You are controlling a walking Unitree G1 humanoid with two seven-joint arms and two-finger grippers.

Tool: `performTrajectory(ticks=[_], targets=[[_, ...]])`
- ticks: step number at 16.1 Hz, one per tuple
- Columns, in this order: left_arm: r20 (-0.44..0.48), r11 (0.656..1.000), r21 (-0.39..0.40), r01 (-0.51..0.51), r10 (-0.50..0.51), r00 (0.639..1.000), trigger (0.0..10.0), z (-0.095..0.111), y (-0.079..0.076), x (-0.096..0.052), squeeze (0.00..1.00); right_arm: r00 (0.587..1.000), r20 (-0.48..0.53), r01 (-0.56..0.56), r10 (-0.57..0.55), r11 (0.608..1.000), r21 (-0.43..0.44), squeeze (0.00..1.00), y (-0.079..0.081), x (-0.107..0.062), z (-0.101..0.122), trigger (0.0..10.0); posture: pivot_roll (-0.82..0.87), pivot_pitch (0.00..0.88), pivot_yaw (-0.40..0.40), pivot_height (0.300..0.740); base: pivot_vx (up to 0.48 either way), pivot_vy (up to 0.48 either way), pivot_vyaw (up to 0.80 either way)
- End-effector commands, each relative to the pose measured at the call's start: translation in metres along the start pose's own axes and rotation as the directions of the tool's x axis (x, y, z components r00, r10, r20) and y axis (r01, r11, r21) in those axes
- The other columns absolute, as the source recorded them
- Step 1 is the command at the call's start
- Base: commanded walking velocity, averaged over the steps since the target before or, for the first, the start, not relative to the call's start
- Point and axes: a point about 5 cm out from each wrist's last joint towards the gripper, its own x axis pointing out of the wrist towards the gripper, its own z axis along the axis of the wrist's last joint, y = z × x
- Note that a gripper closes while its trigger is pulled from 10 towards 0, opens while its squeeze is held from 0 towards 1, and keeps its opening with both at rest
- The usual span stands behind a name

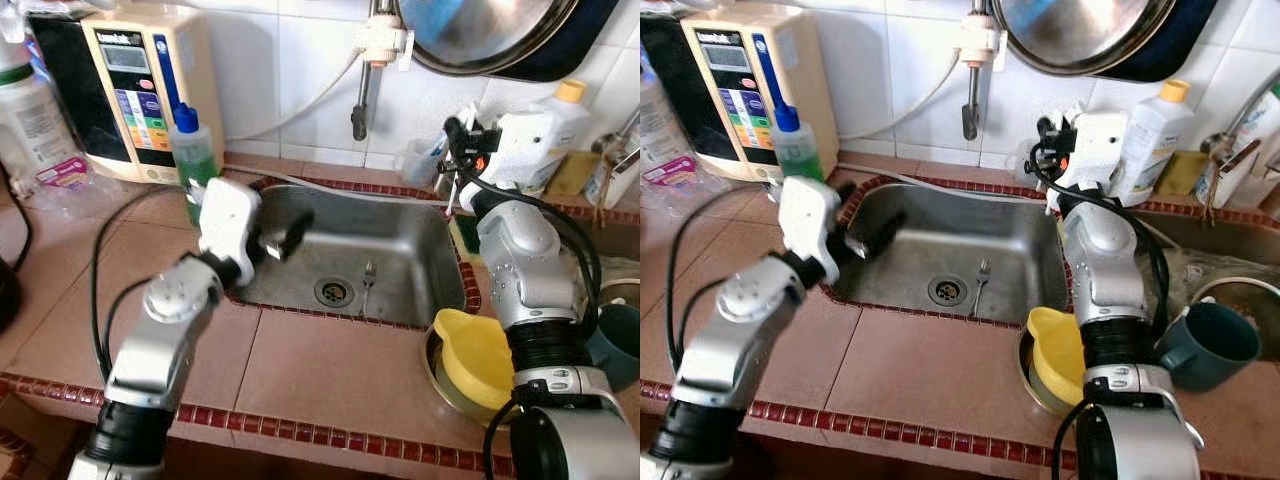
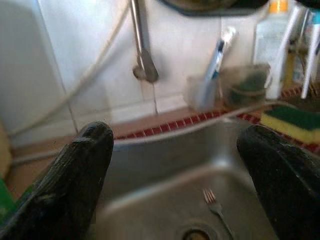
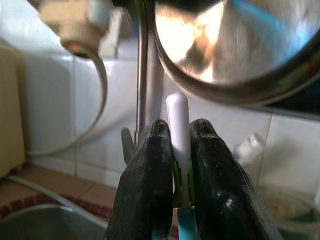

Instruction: Kitchen organization

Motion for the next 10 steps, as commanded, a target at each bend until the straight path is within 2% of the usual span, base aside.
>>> performTrajectory(ticks=[1,5,8,10], targets=[[-0.002,0.999,0.003,0.047,-0.047,0.999,10.0,0.003,-0.011,-0.001,0.00,1.000,-0.001,0.002,-0.002,1.000,0.016,0.00,-0.007,0.007,0.006,10.0,-0.06,0.088,-0.016,0.740,0.000,0.000,0.00],[-0.020,0.997,-0.015,0.081,-0.081,0.997,10.0,0.000,-0.025,-0.002,0.00,0.999,-0.044,-0.017,0.018,0.999,0.040,0.00,-0.008,0.014,-0.002,10.0,-0.04,0.100,-0.017,0.740,0.000,0.000,0.00],[-0.030,0.995,-0.032,0.097,-0.098,0.995,10.0,0.000,-0.034,-0.005,0.00,0.995,-0.078,-0.058,0.066,0.994,0.091,0.00,-0.003,0.020,-0.007,10.0,-0.03,0.114,-0.019,0.740,0.000,0.000,0.00],[-0.031,0.992,-0.050,0.115,-0.117,0.993,10.0,0.001,-0.042,-0.006,0.00,0.989,-0.088,-0.099,0.115,0.980,0.174,0.00,0.007,0.024,-0.011,10.0,-0.03,0.127,-0.022,0.740,0.000,0.000,0.00]])
